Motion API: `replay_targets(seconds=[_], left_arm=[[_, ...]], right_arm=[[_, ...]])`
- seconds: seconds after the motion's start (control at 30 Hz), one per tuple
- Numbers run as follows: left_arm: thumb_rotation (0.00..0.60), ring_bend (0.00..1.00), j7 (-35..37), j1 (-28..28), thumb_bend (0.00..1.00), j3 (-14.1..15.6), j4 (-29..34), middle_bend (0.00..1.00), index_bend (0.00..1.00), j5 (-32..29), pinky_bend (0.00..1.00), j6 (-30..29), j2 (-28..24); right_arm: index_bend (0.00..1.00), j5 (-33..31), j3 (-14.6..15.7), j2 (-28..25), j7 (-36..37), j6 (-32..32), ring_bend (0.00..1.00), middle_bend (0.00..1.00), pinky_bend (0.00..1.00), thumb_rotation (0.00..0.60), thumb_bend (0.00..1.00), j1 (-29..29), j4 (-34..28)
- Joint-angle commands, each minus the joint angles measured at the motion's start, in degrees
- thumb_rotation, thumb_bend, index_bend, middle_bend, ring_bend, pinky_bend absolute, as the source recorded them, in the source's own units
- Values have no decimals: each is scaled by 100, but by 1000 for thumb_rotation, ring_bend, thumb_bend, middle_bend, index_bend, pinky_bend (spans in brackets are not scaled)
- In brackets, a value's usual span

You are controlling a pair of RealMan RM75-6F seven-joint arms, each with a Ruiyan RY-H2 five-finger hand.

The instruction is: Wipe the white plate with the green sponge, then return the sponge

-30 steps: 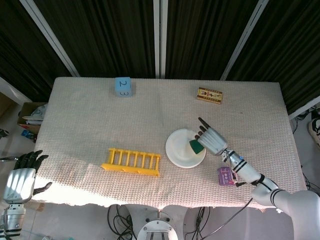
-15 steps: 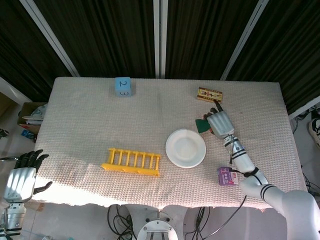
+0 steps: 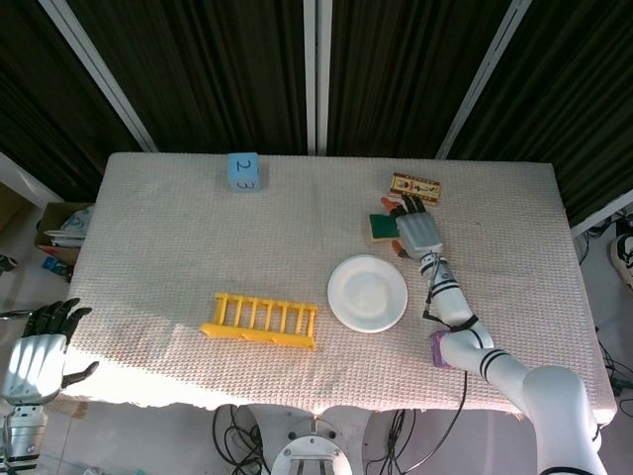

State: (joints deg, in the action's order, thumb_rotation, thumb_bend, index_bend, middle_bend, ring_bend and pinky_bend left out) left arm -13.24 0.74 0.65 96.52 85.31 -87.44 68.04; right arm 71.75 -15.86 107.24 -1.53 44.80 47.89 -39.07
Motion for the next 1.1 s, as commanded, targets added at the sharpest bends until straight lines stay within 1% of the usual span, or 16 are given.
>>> replay_targets(seconds=[0.03, 0.13, 0.23, 0.3, 0.37, 0.4, 0.47, 0.53, 0.63, 0.73, 0.77, 0.87, 0.97, 1.1], left_arm=[[600, 108, 14, -5, 52, -2, -12, 123, 231, -2, 135, 12, 8], [600, 107, 34, -18, 52, -3, -23, 123, 231, 19, 135, 24, 17], [600, 107, 53, -25, 53, -19, -47, 122, 231, 17, 135, 19, 21], [600, 107, 62, -35, 52, -41, -55, 123, 231, 17, 135, 10, 26], [600, 107, 62, -49, 52, -57, -70, 123, 231, 30, 135, 4, 39], [600, 107, 58, -61, 52, -69, -79, 123, 231, 39, 135, 3, 51], [600, 108, 43, -82, 52, -93, -86, 123, 231, 52, 135, -3, 72], [600, 107, 18, -104, 52, -122, -98, 123, 231, 69, 135, -20, 101], [600, 107, -39, -129, 52, -157, -113, 123, 231, 89, 135, -45, 133], [600, 108, -103, -155, 52, -185, -116, 123, 231, 104, 134, -57, 166], [600, 108, -103, -167, 52, -188, -109, 123, 231, 118, 134, -52, 175], [600, 108, -110, -174, 52, -193, -96, 123, 231, 123, 134, -61, 182], [600, 108, -113, -161, 52, -193, -90, 123, 231, 132, 134, -100, 192], [600, 107, -132, -163, 52, -199, -78, 123, 231, 129, 133, -112, 213]], right_arm=[[0, -58, 13, -213, -116, 8, 0, 74, 0, 600, 225, -71, -306], [0, -70, 42, -516, -184, 144, 0, 62, 0, 600, 219, -220, -744], [0, 21, 104, -981, -173, 489, 0, 62, 0, 600, 219, -477, -1404], [0, 128, 168, -1399, -183, 849, 0, 73, 0, 600, 220, -731, -2003], [0, 244, 240, -1791, -194, 1233, 0, 111, 0, 600, 226, -999, -2584], [0, 335, 308, -2056, -198, 1494, 0, 132, 0, 600, 229, -1194, -2972], [4, 492, 436, -2452, -234, 1885, 0, 166, 0, 600, 232, -1492, -3527], [11, 683, 596, -2875, -310, 2360, 0, 179, 0, 600, 234, -1845, -4103], [15, 894, 826, -3356, -335, 2891, 0, 169, 0, 600, 242, -2296, -4771], [18, 1084, 1082, -3735, -245, 3317, 0, 143, 0, 600, 251, -2717, -5257], [19, 1212, 1244, -3935, -191, 3551, 0, 135, 0, 600, 254, -2954, -5468], [19, 1391, 1468, -4191, -228, 4034, 0, 123, 0, 600, 257, -3378, -5688], [19, 1490, 1627, -4297, -307, 4574, 0, 117, 0, 600, 260, -3836, -5767], [19, 1510, 1749, -4368, -129, 4834, 0, 117, 0, 600, 261, -4176, -5795]])
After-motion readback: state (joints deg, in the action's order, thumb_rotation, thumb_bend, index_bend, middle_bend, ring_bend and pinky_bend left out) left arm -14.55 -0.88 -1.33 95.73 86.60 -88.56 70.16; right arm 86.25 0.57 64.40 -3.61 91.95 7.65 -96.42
